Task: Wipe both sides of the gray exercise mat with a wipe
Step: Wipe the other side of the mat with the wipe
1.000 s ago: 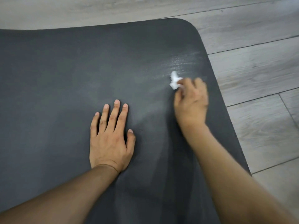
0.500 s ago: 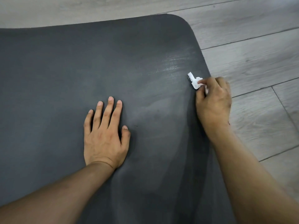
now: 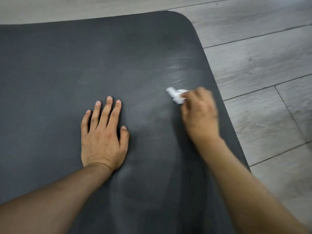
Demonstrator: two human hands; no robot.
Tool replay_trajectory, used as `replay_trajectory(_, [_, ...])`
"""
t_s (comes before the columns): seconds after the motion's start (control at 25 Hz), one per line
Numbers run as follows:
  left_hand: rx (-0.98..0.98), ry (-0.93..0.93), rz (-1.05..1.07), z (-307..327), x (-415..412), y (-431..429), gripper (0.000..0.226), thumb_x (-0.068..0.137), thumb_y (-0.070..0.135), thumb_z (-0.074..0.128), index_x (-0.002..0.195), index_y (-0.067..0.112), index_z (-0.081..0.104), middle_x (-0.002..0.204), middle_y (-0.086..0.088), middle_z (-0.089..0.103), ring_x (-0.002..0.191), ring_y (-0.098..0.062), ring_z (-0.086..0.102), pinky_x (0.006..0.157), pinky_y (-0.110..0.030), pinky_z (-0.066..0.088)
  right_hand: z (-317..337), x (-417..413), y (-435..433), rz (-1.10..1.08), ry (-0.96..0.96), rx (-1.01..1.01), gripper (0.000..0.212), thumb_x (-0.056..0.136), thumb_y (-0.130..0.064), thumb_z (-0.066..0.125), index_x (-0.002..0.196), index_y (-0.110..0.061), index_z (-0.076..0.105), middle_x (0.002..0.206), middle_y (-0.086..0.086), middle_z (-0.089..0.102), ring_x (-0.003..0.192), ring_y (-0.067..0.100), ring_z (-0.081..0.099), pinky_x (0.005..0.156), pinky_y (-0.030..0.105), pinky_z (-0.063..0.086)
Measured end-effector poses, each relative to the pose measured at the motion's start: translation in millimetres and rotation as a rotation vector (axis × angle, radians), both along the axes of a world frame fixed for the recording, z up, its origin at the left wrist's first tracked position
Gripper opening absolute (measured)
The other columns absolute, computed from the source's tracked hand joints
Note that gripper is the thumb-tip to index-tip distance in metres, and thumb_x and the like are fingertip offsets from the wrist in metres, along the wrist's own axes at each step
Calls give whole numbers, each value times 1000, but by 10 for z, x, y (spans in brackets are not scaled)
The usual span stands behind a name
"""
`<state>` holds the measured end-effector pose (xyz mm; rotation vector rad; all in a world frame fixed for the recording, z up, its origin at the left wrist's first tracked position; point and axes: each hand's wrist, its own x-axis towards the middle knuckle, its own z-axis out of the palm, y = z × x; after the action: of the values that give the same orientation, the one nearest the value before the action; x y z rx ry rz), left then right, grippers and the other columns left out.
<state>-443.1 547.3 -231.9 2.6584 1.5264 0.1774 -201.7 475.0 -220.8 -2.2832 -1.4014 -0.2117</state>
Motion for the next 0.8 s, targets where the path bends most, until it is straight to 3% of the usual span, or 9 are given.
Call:
replay_trajectory(0.08, [5, -3, 1, -5, 3, 11, 66, 96, 38, 30, 159, 20, 29, 168, -1, 24, 155, -27, 21, 125, -48, 15, 47, 420, -202, -301, 56, -6, 20, 87, -12, 53, 100, -11, 67, 97, 13, 59, 91, 34, 53, 82, 44, 46])
replay_trajectory(0.16, [0, -5, 2, -5, 5, 7, 66, 96, 38, 30, 159, 20, 29, 168, -2, 24, 155, -27, 21, 125, -48, 15, 61, 365, -260, -417, 85, 13, 21, 87, -10, 52, 102, -10, 66, 99, 13, 58, 93, 33, 53, 83, 45, 47])
replay_trajectory(0.24, [-1, -6, 4, 0, 4, 9, 66, 95, 38, 30, 159, 20, 29, 168, -1, 24, 155, -27, 21, 126, -48, 15, 48, -75, -169, -271, 94, 69, 21, 85, -7, 54, 100, -11, 67, 98, 11, 59, 88, 32, 53, 81, 43, 47])
replay_trajectory(0.36, [-7, -14, -2, -8, -4, 24, 66, 95, 37, 30, 159, 20, 30, 168, -1, 23, 155, -26, 20, 125, -47, 14, -1, -1040, -46, 181, 152, 72, 20, 89, -8, 53, 100, -12, 69, 98, 6, 62, 85, 28, 54, 79, 40, 46])
replay_trajectory(0.48, [-10, -17, -4, -4, -6, 17, 66, 96, 37, 31, 159, 20, 29, 168, -1, 23, 155, -26, 20, 125, -47, 15, 15, -918, -107, 364, 70, 53, 22, 95, -9, 51, 104, -18, 69, 98, 2, 64, 86, 26, 56, 78, 38, 48])
replay_trajectory(0.68, [-14, -17, -2, 1, -5, 12, 66, 96, 36, 32, 160, 20, 28, 168, -3, 23, 155, -28, 21, 125, -49, 15, 12, 77, -388, -284, 127, 91, 21, 85, -1, 54, 99, -13, 65, 101, 7, 57, 95, 25, 48, 86, 41, 47])
replay_trajectory(0.8, [-22, -15, 0, 24, -2, -1, 67, 96, 35, 33, 160, 19, 28, 168, -3, 23, 155, -29, 21, 125, -50, 16, -65, -73, -381, -341, 161, 150, 25, 83, 3, 54, 99, -13, 65, 104, 4, 56, 96, 21, 46, 87, 26, 40])
